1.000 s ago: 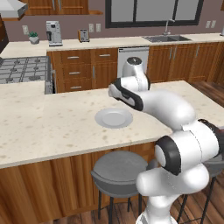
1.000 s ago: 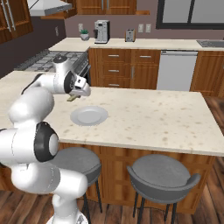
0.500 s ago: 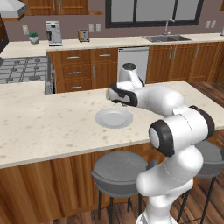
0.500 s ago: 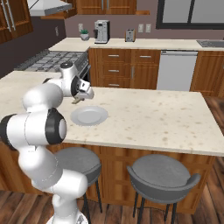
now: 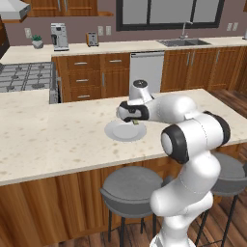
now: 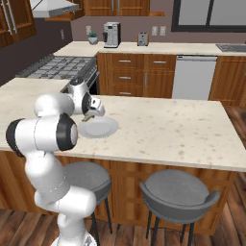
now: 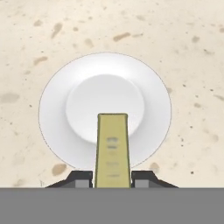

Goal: Retrieve the butter from the fridge and place it on a plate on the dining table. Then retrieve the butter knife by the fridge and place it near the plate.

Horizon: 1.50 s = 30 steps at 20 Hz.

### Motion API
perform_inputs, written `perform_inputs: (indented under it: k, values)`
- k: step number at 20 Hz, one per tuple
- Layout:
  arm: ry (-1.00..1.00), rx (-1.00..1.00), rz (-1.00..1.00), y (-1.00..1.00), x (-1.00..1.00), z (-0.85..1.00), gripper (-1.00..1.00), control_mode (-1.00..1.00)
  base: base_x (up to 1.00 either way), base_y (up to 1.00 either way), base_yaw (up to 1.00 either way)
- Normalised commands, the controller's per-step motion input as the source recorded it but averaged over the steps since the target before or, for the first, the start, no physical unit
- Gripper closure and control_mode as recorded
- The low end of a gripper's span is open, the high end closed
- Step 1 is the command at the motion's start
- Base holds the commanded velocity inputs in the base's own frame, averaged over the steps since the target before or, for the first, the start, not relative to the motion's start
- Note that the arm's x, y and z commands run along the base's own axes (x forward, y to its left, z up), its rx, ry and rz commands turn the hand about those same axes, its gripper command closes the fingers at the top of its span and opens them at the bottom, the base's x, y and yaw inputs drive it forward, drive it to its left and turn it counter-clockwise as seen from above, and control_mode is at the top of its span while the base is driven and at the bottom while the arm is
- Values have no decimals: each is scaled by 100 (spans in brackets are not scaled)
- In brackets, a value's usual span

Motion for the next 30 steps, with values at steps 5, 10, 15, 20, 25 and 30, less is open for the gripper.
perform_inputs:
  k: [5,10,15,20,25,30]
  values:
    - [2,0,0,0,26,-44,100,-100,0,0,0]
    - [5,0,0,0,29,-41,100,-100,0,0,0]
    - [8,0,0,0,17,-37,100,-100,0,0,0]
    - [10,0,0,0,17,-21,100,-100,0,0,0]
    - [1,0,0,0,12,-19,100,-100,0,0,0]
    - [0,0,0,0,8,-24,100,-100,0,0,0]
